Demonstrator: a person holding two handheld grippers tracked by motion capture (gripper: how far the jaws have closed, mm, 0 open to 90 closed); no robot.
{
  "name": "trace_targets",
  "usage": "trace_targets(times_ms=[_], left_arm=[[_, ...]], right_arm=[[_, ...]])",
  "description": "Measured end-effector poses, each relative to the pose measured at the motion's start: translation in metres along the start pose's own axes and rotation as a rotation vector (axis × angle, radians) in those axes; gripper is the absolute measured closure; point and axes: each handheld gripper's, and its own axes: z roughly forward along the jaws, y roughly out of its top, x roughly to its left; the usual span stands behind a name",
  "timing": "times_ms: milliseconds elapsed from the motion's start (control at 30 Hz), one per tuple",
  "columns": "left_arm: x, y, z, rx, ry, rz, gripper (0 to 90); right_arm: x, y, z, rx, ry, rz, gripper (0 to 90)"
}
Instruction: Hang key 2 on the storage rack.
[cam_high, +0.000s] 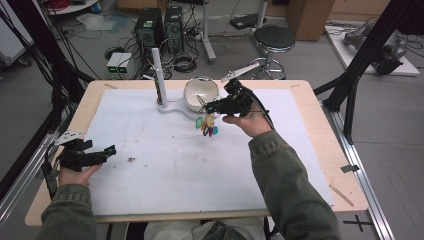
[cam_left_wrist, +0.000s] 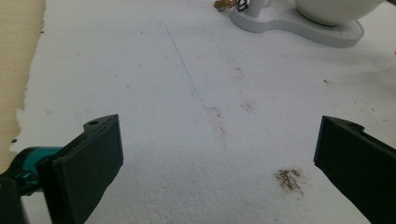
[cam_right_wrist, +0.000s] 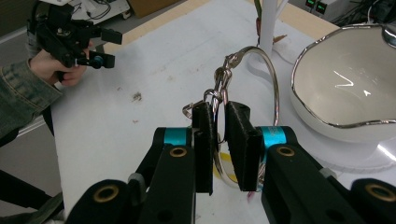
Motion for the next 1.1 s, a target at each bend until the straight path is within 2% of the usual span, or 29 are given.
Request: trace_targets(times_ms=[800, 1100], left_arm=[[0.000, 0.000, 0.000, -0.003, 0.001, -0.004, 1.8], [0.001, 0.000, 0.001, -0.007, -0.001, -0.010, 1.8]], right_arm=[[0.009, 0.046, 0.018, 0.010, 0.053, -0.027, 80.6], [0.013, 0.065, 0.034, 0.029, 0.079, -0.050, 80.6]])
